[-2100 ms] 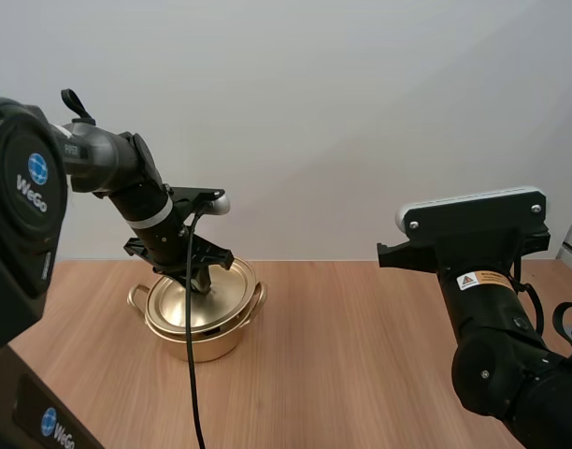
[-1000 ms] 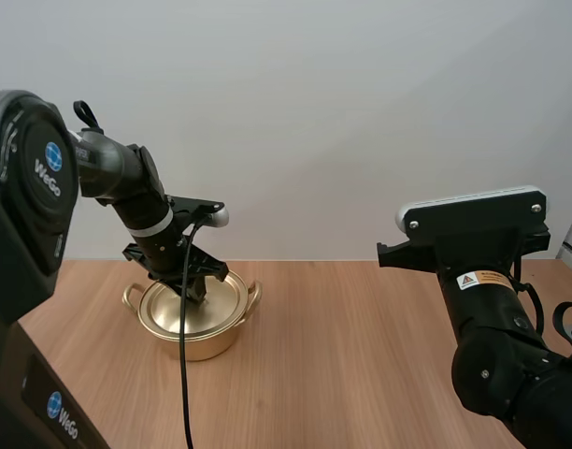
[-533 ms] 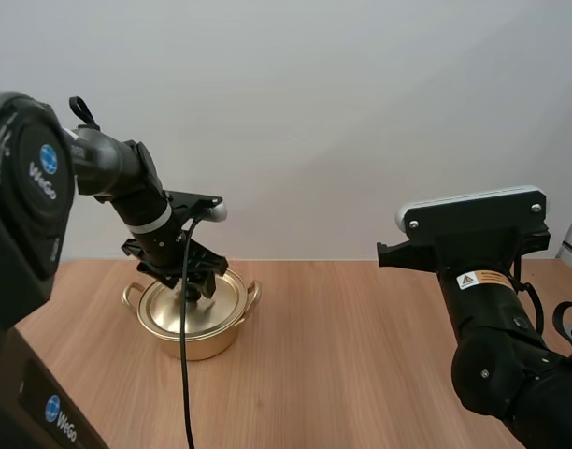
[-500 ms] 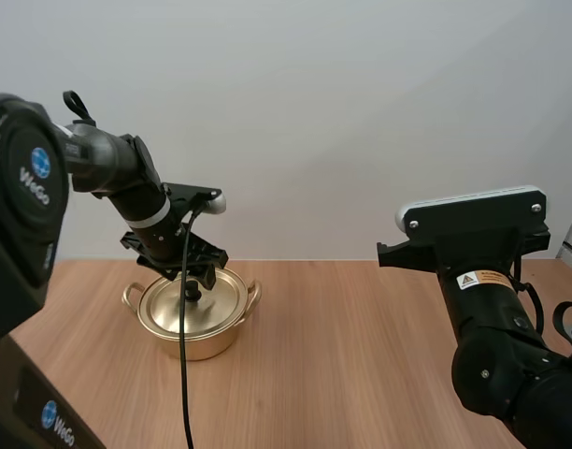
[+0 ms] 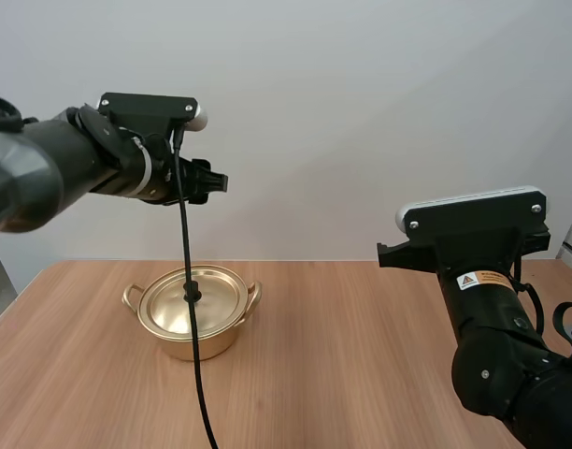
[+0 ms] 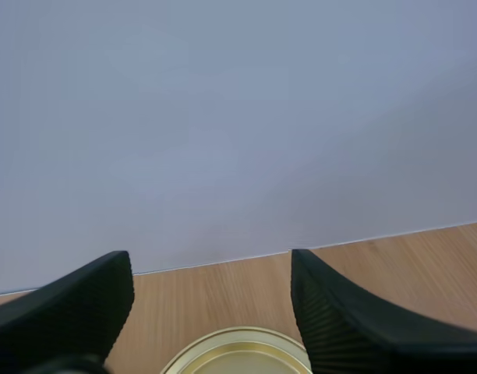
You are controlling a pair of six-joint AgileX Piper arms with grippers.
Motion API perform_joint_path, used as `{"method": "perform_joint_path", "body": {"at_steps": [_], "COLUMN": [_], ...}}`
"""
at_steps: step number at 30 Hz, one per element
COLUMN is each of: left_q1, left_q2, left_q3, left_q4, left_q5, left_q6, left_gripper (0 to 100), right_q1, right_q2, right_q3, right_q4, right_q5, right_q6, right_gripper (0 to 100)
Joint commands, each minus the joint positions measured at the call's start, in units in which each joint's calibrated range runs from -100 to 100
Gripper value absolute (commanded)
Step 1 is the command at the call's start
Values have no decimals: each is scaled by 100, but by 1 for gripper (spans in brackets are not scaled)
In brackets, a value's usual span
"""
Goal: Open the pot, put the car inside, and close it
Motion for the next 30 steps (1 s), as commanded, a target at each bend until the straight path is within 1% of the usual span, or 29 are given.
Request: {"method": "perform_joint_path", "body": {"at_steps": [1, 4, 8, 11, 15, 22, 27, 30], "left_q1": [3, 3, 3, 3, 3, -6, -6, -6], "left_q2": [-1904, -2561, -3259, -3694, -4224, -5612, -6499, -6511], "left_q3": [945, 1284, 1692, 2104, 2705, 4080, 4747, 5032], "left_q4": [10, 10, 10, 10, 10, 10, 10, 10], "left_q5": [-4476, -4329, -3120, -2556, -2534, -3329, -3390, -3350], "left_q6": [170, 291, 290, 174, 22, 13, 13, 13], "left_gripper": [95, 95, 95, 95, 95, 95, 95, 95], "right_q1": [4, 4, 4, 4, 4, 4, 4, 4], "right_q2": [2, 2, 2, 2, 2, 2, 2, 2], "right_q3": [4, 4, 4, 4, 4, 4, 4, 4], "right_q4": [6, 6, 6, 6, 6, 6, 6, 6], "right_q5": [1, 1, 1, 1, 1, 1, 1, 1], "right_q6": [7, 7, 7, 7, 7, 7, 7, 7], "right_gripper": [0, 0, 0, 0, 0, 0, 0, 0]}}
